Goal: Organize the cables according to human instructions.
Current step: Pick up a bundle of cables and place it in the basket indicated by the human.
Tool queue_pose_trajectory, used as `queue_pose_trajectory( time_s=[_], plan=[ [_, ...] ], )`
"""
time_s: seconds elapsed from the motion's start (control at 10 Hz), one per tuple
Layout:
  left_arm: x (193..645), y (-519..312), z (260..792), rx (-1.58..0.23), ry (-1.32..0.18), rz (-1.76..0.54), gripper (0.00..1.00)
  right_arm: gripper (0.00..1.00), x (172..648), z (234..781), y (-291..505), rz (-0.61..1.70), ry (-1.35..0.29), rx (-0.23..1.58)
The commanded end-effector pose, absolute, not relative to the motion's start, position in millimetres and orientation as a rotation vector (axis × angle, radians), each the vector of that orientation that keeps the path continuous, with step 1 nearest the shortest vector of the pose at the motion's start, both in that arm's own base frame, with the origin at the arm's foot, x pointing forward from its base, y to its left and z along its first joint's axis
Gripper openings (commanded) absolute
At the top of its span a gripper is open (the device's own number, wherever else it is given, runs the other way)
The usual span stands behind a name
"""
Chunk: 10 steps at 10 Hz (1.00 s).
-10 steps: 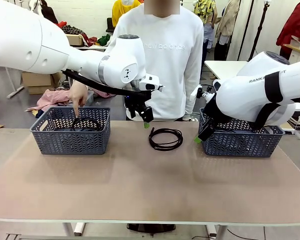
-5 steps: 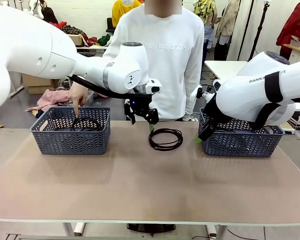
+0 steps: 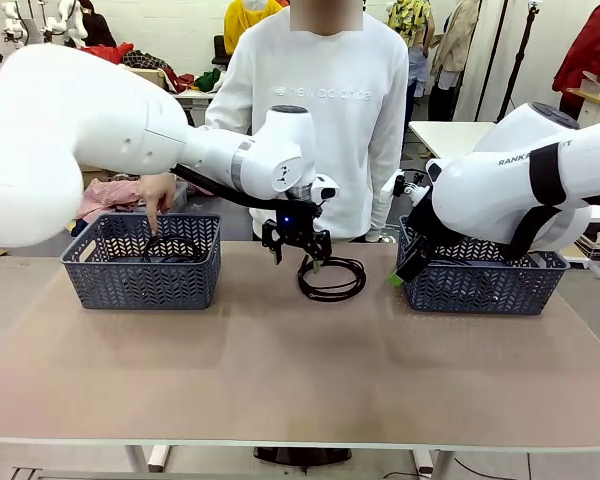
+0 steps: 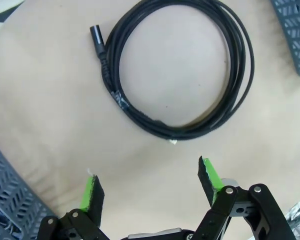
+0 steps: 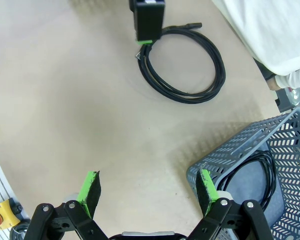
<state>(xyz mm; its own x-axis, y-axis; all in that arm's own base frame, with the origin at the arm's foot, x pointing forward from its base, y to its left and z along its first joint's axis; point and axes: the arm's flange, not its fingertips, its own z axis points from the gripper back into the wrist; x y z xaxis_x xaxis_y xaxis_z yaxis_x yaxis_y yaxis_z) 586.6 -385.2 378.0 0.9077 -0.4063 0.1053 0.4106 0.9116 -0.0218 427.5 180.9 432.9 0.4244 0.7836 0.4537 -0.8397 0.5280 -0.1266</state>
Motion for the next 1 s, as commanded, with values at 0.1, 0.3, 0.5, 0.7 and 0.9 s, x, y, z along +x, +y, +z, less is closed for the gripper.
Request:
queue_pose_trajectory(
  time_s=[0.1, 0.3, 0.5, 0.7, 0.9],
  plan=[
    [607, -398, 373, -0.013, -0.117, -0.315, 1.00, 1.00, 428, 434, 181, 1.023, -0.499, 0.116],
    [613, -396, 368, 0.012, -0.128, -0.249, 1.00, 1.00, 428, 434, 181, 1.023, -0.499, 0.116],
    [610, -395, 366, -0.037, -0.116, -0.306, 1.00, 1.00, 428, 434, 181, 1.023, -0.499, 0.116],
    [610, -395, 366, -0.037, -0.116, -0.306, 1.00, 1.00, 428, 434, 181, 1.023, -0.499, 0.116],
    [610, -395, 366, -0.037, -0.116, -0.306, 1.00, 1.00, 428, 434, 181, 1.023, -0.499, 0.116]
  ],
)
